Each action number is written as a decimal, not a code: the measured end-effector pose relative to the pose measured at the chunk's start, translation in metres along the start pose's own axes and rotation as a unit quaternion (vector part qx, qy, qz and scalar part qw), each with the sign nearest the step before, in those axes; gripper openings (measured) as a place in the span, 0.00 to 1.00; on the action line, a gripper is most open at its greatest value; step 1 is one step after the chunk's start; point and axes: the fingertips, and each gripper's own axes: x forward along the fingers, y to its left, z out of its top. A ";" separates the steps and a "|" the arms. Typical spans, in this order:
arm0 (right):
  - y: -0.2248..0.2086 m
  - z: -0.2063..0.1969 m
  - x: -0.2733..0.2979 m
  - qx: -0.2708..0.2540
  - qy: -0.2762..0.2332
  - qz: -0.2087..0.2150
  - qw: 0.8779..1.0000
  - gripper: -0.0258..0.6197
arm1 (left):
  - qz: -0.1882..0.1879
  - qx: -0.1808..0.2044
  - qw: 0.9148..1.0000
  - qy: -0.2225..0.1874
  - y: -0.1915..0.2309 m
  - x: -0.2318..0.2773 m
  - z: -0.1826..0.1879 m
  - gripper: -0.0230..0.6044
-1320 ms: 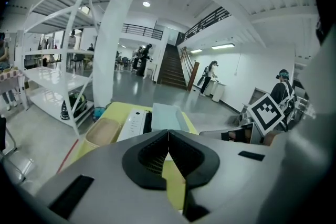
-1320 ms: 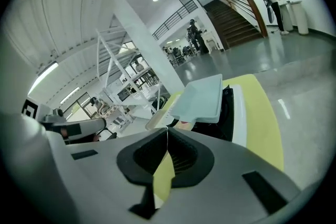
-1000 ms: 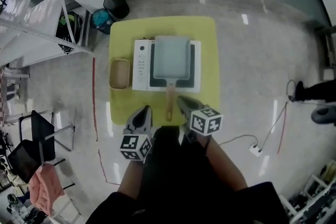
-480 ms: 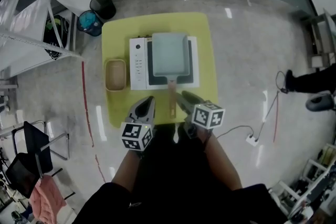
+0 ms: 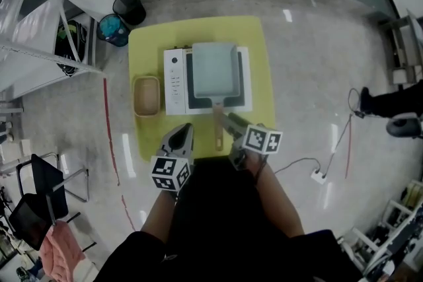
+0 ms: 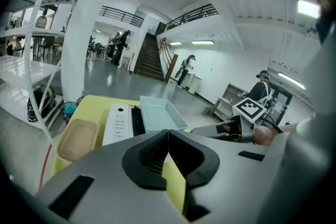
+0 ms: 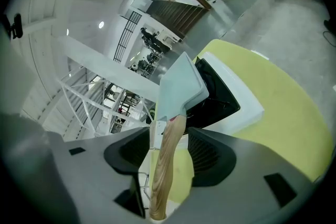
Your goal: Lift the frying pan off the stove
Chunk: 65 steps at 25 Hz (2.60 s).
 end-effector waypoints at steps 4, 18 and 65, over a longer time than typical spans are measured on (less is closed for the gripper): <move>-0.002 -0.006 0.010 0.007 0.027 0.008 1.000 0.40 | 0.011 -0.008 1.000 0.004 0.002 0.003 -0.002 0.11; -0.007 -0.009 0.046 0.063 0.055 0.043 0.996 0.40 | 0.026 0.002 0.999 0.021 0.008 0.018 -0.002 0.11; -0.001 -0.009 0.070 0.099 0.081 0.050 0.991 0.28 | 0.063 -0.015 0.998 0.015 0.030 0.011 0.006 0.11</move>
